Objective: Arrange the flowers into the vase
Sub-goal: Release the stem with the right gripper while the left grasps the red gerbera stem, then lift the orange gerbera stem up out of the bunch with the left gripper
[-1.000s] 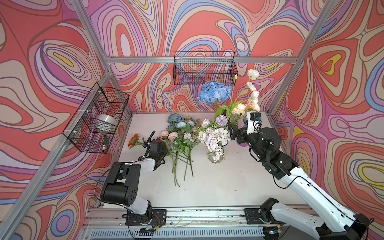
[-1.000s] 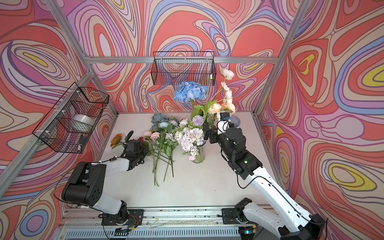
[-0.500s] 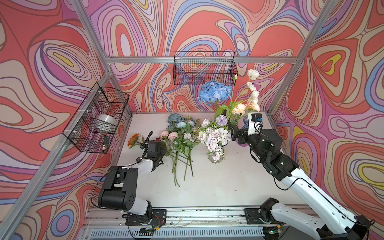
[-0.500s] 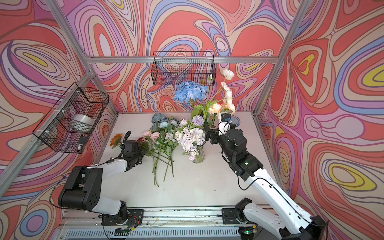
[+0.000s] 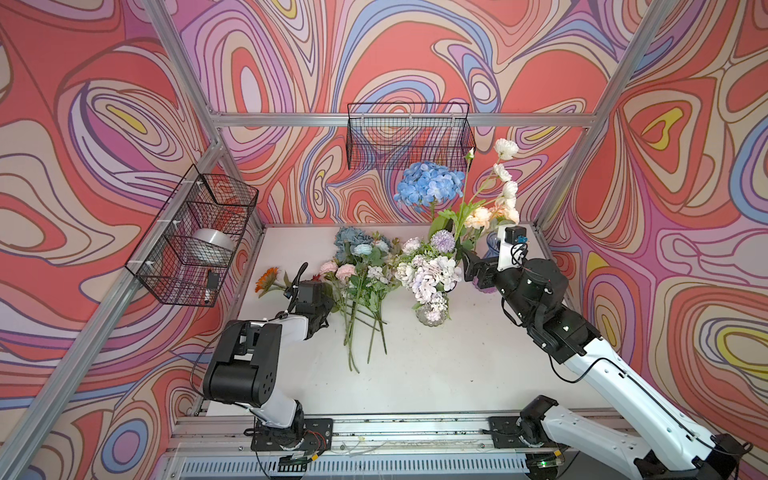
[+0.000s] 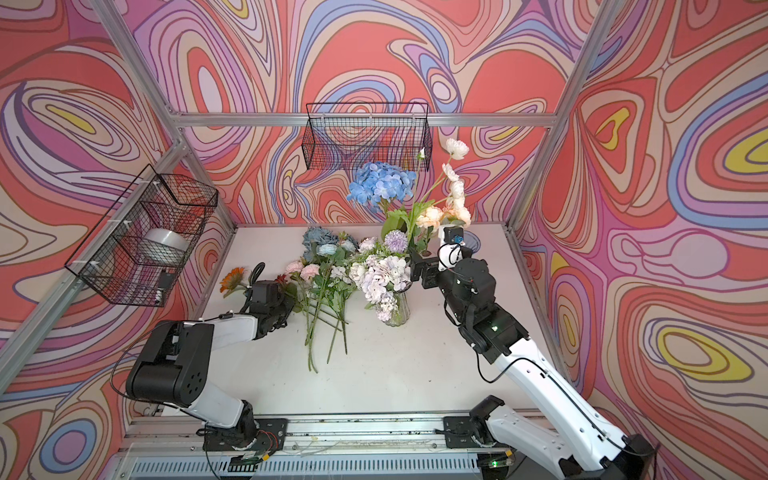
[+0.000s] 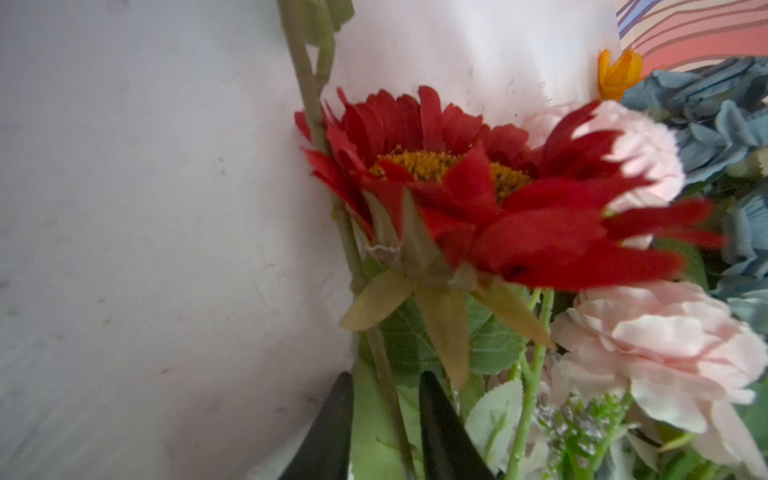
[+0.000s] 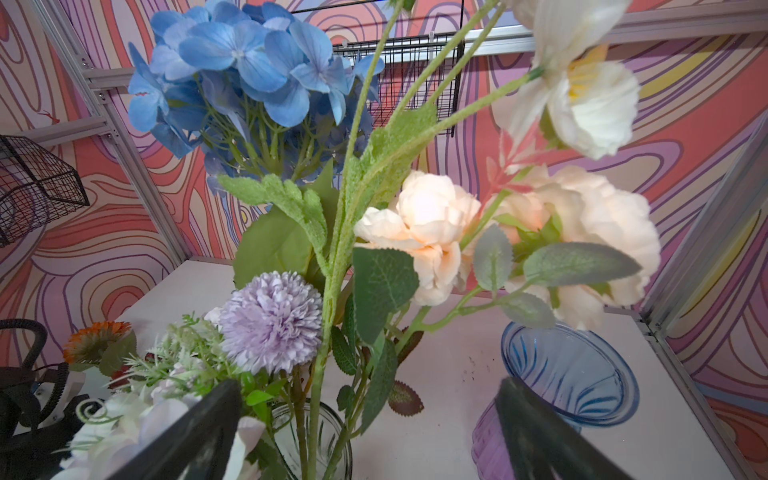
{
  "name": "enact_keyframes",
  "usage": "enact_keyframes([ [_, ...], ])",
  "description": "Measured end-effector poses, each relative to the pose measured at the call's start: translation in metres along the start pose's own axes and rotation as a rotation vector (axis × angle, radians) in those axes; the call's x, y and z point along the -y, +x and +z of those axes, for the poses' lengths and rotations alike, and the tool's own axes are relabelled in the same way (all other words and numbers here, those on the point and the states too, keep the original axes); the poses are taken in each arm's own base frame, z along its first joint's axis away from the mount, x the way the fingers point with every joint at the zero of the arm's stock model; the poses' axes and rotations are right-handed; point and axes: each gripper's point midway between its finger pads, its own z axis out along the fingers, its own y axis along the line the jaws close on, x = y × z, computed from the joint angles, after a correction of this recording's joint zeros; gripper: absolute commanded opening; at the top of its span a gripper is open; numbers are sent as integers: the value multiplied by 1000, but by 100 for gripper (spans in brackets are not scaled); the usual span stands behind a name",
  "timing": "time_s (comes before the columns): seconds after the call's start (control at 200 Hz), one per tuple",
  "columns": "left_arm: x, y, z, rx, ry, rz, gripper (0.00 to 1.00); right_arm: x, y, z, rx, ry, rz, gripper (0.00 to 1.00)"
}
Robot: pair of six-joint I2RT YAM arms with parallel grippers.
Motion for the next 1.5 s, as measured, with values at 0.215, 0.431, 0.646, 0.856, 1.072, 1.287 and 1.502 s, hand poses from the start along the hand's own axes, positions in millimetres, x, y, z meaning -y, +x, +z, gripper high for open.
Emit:
enact_keyframes([
  [0.215, 4, 0, 0, -3, 19, -7, 0, 1, 0, 0, 0, 3, 0, 98],
  [0.431, -7, 1, -29, 19, 26, -9, 0, 1, -2, -2, 6, 3, 2, 98],
  [0.646, -39, 5, -62, 48, -17, -14, 0, 1, -2, -1, 6, 1, 2, 98],
  [0.856, -21, -7, -83, 98, 24, 47, 0, -2, -1, 1, 6, -11, 4, 98],
  [1.072, 58, -12, -108, 172, 152, 333, 0, -4, -3, 2, 12, -22, 9, 98],
  [1.287, 122, 3, -122, 240, 270, 643, 0, -5, -4, 2, 19, -23, 13, 98],
  [1.502, 153, 24, -127, 306, 311, 936, 0, -5, -10, -1, 37, -27, 19, 98],
])
